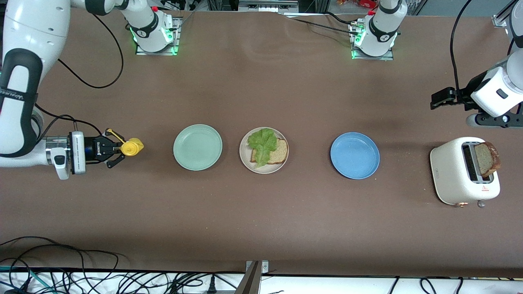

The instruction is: Make sandwich on beige plate with both arms

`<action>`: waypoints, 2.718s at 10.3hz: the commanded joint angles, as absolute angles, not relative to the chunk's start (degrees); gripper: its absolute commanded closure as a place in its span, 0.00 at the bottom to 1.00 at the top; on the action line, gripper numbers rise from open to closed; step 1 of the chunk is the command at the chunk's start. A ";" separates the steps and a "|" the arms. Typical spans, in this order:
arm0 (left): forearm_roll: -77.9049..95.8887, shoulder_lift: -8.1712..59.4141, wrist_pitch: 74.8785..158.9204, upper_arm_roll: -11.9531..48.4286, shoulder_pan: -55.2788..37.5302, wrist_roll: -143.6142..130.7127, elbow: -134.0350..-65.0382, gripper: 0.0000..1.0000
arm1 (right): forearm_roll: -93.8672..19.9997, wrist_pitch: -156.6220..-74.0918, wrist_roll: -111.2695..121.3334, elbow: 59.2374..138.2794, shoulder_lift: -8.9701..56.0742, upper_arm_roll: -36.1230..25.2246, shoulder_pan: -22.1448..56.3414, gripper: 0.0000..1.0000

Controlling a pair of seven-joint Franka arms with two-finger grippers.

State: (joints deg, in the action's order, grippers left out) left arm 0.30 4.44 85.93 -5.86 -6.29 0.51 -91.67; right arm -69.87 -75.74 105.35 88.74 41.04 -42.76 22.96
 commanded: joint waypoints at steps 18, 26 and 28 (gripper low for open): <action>0.79 5.27 85.78 -6.15 -6.33 0.97 -91.05 0.00 | -0.40 -99.13 41.32 69.70 53.08 -49.13 74.95 1.00; -7.91 9.48 91.12 -6.77 -0.02 1.93 -90.97 0.00 | 11.17 -98.00 41.92 70.05 53.71 -47.46 79.46 1.00; -13.42 11.85 94.29 -6.68 2.62 8.12 -90.97 0.00 | 5.23 -97.21 42.01 70.05 52.82 -48.68 77.88 1.00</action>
